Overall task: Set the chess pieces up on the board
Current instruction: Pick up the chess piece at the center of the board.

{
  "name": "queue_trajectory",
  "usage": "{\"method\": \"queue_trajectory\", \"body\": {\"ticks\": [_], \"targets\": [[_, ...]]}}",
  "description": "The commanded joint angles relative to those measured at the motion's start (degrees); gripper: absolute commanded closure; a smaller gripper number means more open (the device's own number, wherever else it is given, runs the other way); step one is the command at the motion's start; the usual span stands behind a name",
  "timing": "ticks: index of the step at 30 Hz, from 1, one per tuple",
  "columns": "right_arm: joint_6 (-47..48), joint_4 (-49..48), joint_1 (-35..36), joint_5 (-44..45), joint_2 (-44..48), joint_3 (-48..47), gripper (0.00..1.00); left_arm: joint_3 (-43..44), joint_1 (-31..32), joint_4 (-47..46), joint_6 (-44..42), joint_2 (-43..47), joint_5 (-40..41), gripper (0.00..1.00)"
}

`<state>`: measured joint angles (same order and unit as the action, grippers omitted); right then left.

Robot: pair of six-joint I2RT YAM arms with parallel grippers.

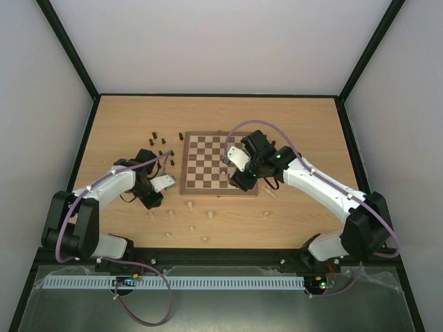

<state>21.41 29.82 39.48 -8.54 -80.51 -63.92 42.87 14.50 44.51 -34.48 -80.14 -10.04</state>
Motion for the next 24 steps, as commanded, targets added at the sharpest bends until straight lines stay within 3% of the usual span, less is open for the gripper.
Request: {"method": "queue_trajectory", "body": {"ticks": [1,10,18,24], "targets": [[-0.2,0.9,0.0,0.4,1.2,1.0,0.34,-1.0,0.4,0.9,0.0,-0.8,-0.2,0.8],[-0.3,0.8,0.0,0.3,1.9,1.5,0.35,-0.5,0.5,0.7,0.1,-1.5,-0.6,0.96],[-0.5,0.9,-0.1,1.1,3.0,1.2,0.35,7.5,0.7,5.8,-1.5,2.4,-2.0,0.96],[-1.0,0.4,-1.0,3.0,5.0,1.0,0.34,16.5,3.0,7.4,-2.2,0.5,-2.4,0.96]]}}
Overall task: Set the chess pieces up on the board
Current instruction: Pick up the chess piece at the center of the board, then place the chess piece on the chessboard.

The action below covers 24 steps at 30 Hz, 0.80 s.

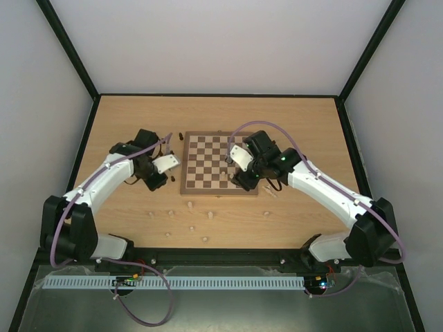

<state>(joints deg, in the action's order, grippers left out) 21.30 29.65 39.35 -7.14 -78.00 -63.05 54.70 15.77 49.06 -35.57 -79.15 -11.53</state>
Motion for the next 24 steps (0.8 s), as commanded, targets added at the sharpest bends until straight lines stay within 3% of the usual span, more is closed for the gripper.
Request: {"method": "queue_trajectory", "body": {"ticks": [1,12,24], "targets": [[-0.9,0.5,-1.5,1.6,3.0,-0.1,0.34,5.9,2.3,2.8,-1.2,-1.1,-1.0,0.96],[-2.9,0.3,-18.5,-5.9,2.4,-3.4,0.29,17.1,12.8,-2.4,-1.1,-14.7,-5.0,0.96],[-2.5,0.6,-21.6,-8.1,2.6,-1.9,0.29,24.2,19.8,-6.0,-0.2,-25.1,-4.6,0.96]]}}
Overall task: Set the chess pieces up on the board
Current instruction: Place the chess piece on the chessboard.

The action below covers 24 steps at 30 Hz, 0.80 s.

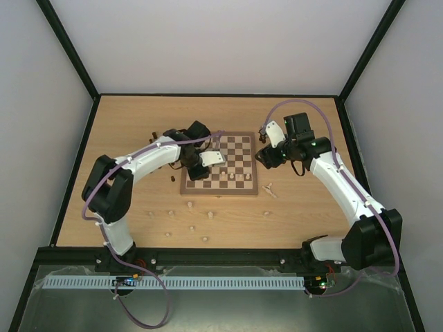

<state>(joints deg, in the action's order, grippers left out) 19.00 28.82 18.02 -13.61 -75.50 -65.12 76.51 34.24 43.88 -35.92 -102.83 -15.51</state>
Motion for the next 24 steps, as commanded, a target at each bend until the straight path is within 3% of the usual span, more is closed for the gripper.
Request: {"method": "queue_trajectory", "body": {"ticks": [1,24], "targets": [[-0.2,1.4,-0.3,-1.7,0.1,0.2,0.29,2.8,1.6,-1.1,0.4,-1.9,-0.6,0.96],[0.6,1.7,-0.3,-2.5,-0.4,0.3,0.29,8.9,3.3,-0.3,0.4,-9.9,2.0,0.95]]}}
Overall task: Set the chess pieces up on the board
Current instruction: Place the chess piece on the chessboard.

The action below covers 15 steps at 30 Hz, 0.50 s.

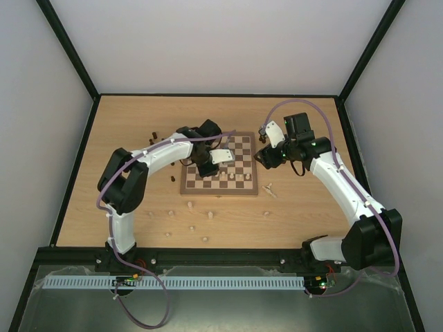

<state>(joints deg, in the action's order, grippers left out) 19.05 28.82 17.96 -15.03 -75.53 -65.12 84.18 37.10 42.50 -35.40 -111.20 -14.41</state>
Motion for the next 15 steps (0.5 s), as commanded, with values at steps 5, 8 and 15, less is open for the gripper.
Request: {"method": "queue_trajectory", "body": {"ticks": [5,8,15], "targets": [[0.7,1.7,-0.2,-1.2,-0.6,0.4,0.29,1.3,0.4,1.6,-0.2,-1.9,0.8,0.95],[0.8,1.7,-0.3,-1.3,-0.7,0.4,0.29,1.0,0.4,1.7,-0.2,-1.9,0.7,0.93],[0.9,1.7,-0.2,-1.6,-0.8,0.5,0.29,0.9,0.4,1.4,-0.1,-2.2,0.8,0.88]]}}
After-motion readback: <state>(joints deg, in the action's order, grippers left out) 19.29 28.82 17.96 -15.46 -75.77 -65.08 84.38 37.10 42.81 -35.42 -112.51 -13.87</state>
